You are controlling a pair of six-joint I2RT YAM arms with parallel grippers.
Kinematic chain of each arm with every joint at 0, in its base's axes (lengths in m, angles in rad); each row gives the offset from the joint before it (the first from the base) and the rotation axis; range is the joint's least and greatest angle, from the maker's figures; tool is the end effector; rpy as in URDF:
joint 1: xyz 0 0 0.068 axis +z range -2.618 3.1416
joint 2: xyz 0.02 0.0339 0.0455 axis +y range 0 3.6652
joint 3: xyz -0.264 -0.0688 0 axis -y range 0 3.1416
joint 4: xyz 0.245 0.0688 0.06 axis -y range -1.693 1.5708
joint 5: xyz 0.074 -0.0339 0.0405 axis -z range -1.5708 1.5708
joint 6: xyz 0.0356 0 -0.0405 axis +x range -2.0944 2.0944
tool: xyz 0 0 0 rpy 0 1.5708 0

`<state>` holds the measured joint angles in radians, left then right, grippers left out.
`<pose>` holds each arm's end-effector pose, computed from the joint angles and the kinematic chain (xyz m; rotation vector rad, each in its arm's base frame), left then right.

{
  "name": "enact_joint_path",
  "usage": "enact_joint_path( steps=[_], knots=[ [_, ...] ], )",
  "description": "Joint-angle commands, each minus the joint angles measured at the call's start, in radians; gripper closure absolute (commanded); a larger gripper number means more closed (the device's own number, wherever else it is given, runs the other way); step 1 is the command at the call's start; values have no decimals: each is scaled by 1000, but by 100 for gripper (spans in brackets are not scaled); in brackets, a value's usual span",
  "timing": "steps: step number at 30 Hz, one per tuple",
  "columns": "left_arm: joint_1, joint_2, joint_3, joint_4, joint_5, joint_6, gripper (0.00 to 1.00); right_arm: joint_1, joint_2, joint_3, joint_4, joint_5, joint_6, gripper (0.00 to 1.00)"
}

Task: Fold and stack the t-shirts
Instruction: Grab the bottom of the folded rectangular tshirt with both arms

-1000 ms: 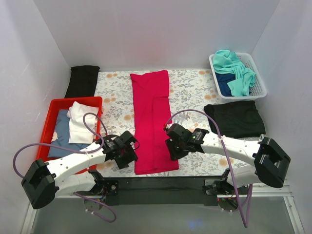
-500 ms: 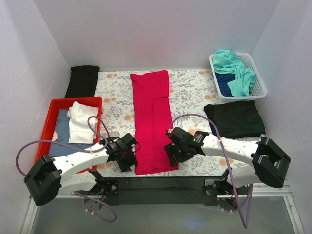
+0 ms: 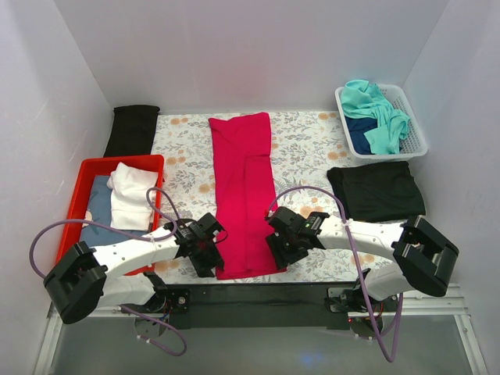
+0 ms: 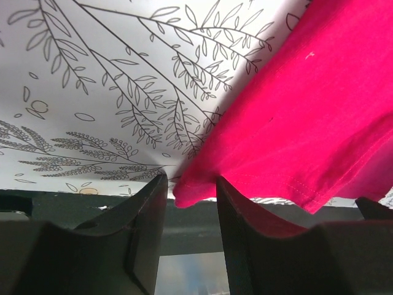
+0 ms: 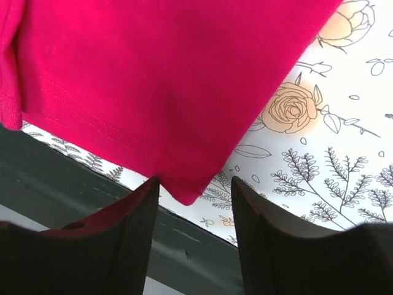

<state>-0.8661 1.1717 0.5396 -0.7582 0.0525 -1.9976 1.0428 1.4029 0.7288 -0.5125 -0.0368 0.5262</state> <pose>0.1088 -0.1309 0.1526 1.6562 -2.6220 0.2892 0.1227 0.2130 0.1661 -0.7415 2.7664 0.4308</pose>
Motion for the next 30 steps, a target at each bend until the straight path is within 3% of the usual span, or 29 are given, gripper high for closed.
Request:
enact_joint_path(
  steps=[1, 4, 9, 18, 19, 21, 30],
  knots=[
    [-5, 26, -44, 19, -20, -32, 64, 2, 33, -31, 6, -2, 17, 44],
    [-5, 39, -36, 4, -22, -27, 66, 2, 51, -29, 3, -3, 18, 51],
    [-5, 62, -32, -44, -28, -35, 76, 2, 74, -29, -8, -2, 20, 62],
    [-5, 32, -72, -7, -36, -50, 91, 2, 91, -20, 0, -17, 18, 82],
    [-5, 36, -70, -6, -37, -49, 98, 2, 93, -19, -1, -17, 18, 88],
    [-5, 51, -64, 10, -39, -35, 100, 2, 90, -12, 0, -20, 17, 99],
    [-8, -4, 8, -13, -103, -3, 100, 3, -20, -2, -41, 11, 26, 99]
  ],
)
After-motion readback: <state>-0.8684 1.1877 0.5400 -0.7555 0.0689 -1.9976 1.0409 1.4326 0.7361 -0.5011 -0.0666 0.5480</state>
